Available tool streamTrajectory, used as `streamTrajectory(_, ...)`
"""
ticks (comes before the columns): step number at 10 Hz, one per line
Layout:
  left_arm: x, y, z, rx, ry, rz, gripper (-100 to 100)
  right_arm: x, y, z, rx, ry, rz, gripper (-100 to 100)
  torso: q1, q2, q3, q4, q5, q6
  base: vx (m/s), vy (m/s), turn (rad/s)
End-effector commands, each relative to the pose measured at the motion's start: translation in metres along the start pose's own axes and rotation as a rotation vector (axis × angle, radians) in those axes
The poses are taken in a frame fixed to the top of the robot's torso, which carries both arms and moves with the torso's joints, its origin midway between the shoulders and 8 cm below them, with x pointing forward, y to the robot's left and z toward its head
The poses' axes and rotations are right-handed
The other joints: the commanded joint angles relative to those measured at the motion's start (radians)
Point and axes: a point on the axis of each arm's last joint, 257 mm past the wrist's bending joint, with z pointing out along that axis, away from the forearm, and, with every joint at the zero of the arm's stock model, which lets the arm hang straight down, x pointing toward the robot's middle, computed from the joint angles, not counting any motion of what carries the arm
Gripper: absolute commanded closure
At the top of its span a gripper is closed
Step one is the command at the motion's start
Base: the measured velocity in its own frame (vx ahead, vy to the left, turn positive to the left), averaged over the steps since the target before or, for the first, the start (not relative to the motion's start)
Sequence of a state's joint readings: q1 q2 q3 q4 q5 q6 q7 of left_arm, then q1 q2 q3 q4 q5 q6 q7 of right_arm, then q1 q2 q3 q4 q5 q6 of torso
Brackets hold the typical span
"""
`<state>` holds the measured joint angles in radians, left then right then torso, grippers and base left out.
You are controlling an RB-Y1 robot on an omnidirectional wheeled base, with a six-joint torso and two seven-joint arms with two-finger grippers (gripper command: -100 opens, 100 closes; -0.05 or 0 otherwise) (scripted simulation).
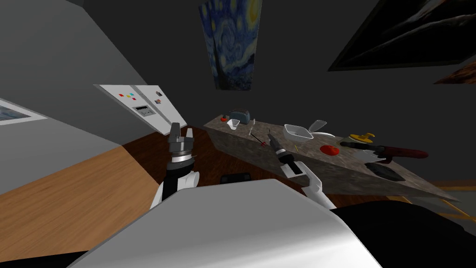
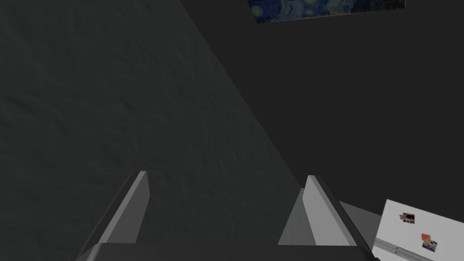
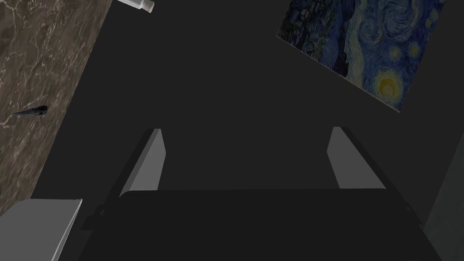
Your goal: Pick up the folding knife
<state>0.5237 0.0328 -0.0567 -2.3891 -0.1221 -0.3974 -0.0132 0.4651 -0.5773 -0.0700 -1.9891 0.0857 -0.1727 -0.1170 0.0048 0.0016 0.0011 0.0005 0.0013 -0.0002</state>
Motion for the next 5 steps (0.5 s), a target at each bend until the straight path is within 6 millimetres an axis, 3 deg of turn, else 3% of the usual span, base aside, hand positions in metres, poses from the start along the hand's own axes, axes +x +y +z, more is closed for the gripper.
streamTrajectory(1, 0.0, 0.0, 0.0, 0.0, 0.0, 0.0, 0, -0.005, -0.032, -0.002, 0.087, 0.021, -0.043, -100, 0.0, 0.0, 0.0, 0.0, 0.0, 0.0, -0.016, 0.135, 0.176)
streamTrajectory(2, 0.0, 0.0, 0.0, 0.0, 0.0, 0.0, 0, -0.006, -0.032, -0.002, 0.09, 0.027, -0.054, -100, 0.002, 0.0, 0.0, 0.0, 0.0, 0.0, 0.007, 0.095, 0.05)
streamTrajectory(3, 0.0, 0.0, 0.0, 0.0, 0.0, 0.0, 0, -0.013, -0.054, -0.003, 0.15, 0.038, -0.083, -100, 0.0, -0.001, -0.001, 0.0, 0.0, 0.001, 0.006, 0.085, 0.109)
streamTrajectory(4, 0.0, 0.0, 0.0, 0.0, 0.0, 0.0, 0, -0.014, -0.054, -0.003, 0.149, 0.042, -0.09, -100, 0.0, -0.001, -0.001, 0.0, 0.0, 0.0, -0.001, 0.062, 0.073)
streamTrajectory(5, 0.0, 0.0, 0.0, 0.0, 0.0, 0.0, 0, -0.021, -0.075, -0.006, 0.209, 0.053, -0.122, -100, -0.002, -0.001, -0.001, 0.0, 0.0, 0.001, 0.005, 0.067, 0.119)
